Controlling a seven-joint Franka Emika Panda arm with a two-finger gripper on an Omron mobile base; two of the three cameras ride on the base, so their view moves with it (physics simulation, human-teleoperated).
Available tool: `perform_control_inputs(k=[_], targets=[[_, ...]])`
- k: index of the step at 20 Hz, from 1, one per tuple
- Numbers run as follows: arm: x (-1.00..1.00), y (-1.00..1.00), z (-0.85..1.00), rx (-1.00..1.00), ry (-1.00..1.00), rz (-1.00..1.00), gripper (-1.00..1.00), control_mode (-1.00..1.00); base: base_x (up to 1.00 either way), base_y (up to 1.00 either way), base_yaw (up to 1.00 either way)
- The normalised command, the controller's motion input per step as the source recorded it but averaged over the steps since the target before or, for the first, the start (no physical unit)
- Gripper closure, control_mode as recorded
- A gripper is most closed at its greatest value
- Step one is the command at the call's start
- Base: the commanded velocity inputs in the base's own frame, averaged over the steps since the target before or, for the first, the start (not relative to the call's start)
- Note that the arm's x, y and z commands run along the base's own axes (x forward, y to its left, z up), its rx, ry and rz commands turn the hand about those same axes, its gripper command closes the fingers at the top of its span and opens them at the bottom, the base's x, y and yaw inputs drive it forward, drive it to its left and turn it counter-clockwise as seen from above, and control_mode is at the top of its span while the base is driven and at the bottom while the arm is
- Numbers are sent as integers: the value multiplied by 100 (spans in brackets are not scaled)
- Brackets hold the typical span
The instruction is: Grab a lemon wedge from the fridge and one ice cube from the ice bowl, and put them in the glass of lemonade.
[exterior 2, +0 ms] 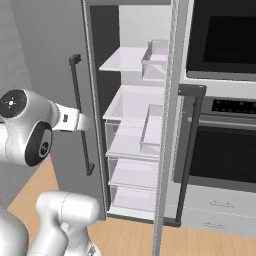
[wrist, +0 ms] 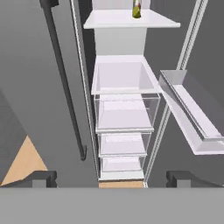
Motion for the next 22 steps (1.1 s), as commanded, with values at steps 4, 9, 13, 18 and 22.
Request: perform_control_inputs(k=[4, 9, 13, 18, 22], targets=[[-97, 0, 33, 6, -11, 2, -100, -100, 0, 0, 0], [-5, 0, 0, -2, 22, -1, -100, -100, 0, 0, 0], [-24, -14, 0, 0, 11, -11, -100, -100, 0, 0, 0], [-54, -2, 2, 0, 0, -6, -100, -100, 0, 0, 0], [8, -16, 21, 5, 0, 0, -100, -100, 0, 0, 0]])
